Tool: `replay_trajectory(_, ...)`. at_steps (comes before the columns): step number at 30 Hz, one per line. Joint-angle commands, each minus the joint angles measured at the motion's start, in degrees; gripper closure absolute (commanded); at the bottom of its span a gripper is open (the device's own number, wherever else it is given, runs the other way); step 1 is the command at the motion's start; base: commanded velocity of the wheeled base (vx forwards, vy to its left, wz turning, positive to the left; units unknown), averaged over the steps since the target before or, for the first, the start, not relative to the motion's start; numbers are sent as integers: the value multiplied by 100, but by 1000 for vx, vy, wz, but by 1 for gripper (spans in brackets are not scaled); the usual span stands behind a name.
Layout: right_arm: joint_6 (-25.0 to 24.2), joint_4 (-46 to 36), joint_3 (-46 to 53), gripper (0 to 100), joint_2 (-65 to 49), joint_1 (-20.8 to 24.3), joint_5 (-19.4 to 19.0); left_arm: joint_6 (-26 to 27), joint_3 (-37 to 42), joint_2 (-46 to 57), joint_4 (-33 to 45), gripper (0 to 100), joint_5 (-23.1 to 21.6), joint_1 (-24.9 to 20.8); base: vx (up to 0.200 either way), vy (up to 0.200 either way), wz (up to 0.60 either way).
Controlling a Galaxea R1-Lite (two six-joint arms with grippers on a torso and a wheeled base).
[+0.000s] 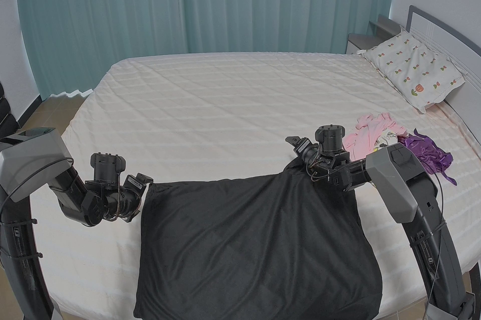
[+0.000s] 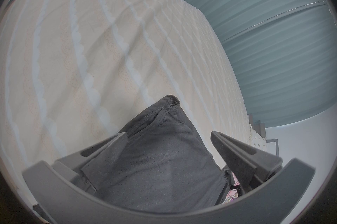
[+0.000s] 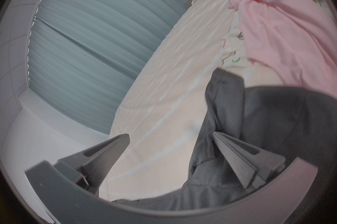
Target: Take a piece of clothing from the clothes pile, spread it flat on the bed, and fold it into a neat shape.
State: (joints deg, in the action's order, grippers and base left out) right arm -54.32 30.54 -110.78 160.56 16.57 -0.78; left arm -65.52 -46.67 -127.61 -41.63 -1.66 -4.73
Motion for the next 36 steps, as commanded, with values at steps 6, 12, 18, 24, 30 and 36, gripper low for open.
replay_trajectory(6, 0, 5, 3, 0, -25, 119, 52, 22, 0, -9, -12, 0, 8, -10, 0, 0, 0)
replay_trajectory(12, -61, 339, 47, 0, -324, -189, 87, 40, -203, -132, -38, 0, 16, -2, 0, 0, 0)
replay_trajectory(18, -87, 673, 478, 0, -526, -294, 96, 101, -290, -264, -223, 0, 139, -10, 0, 0, 0)
replay_trajectory(24, 238, 945, 2482, 0, -1510, -373, -256, 840, -739, -616, -196, 0, 183, -28, 0, 0, 0)
replay_trajectory(30, 458, 1631, 4046, 0, -2090, -540, -291, 1622, -1380, -985, -126, 0, 412, -28, 0, 0, 0)
replay_trajectory(36, 537, 2510, 5312, 0, -2460, -646, -256, 2281, -1934, -1477, 76, 0, 728, -72, 0, 0, 0)
